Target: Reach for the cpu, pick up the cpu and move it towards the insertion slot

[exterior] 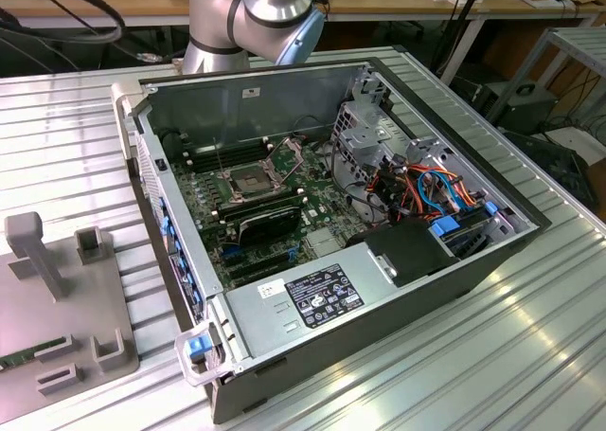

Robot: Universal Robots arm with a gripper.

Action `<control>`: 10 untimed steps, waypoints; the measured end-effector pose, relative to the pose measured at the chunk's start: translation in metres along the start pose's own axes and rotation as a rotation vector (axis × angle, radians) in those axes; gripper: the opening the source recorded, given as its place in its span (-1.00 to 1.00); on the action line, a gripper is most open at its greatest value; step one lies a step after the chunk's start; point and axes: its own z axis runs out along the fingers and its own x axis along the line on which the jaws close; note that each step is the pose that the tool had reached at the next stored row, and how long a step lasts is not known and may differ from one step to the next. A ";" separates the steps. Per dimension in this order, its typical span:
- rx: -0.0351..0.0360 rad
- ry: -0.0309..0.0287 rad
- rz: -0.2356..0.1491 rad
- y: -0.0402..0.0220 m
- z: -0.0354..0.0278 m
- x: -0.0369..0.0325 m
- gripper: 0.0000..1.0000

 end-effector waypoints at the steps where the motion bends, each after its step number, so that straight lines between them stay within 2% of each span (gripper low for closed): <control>1: 0.0000 0.0000 0.000 0.0000 -0.0020 0.0000 0.10; 3: 0.0000 0.0000 0.000 0.0001 -0.0057 0.0001 0.10; 4: 0.0000 -0.0001 0.000 0.0002 -0.0108 0.0002 0.10; 8: 0.0005 0.0001 0.000 0.0003 -0.0200 0.0005 0.10; 10: 0.0005 0.0000 0.000 0.0004 -0.0265 0.0006 0.10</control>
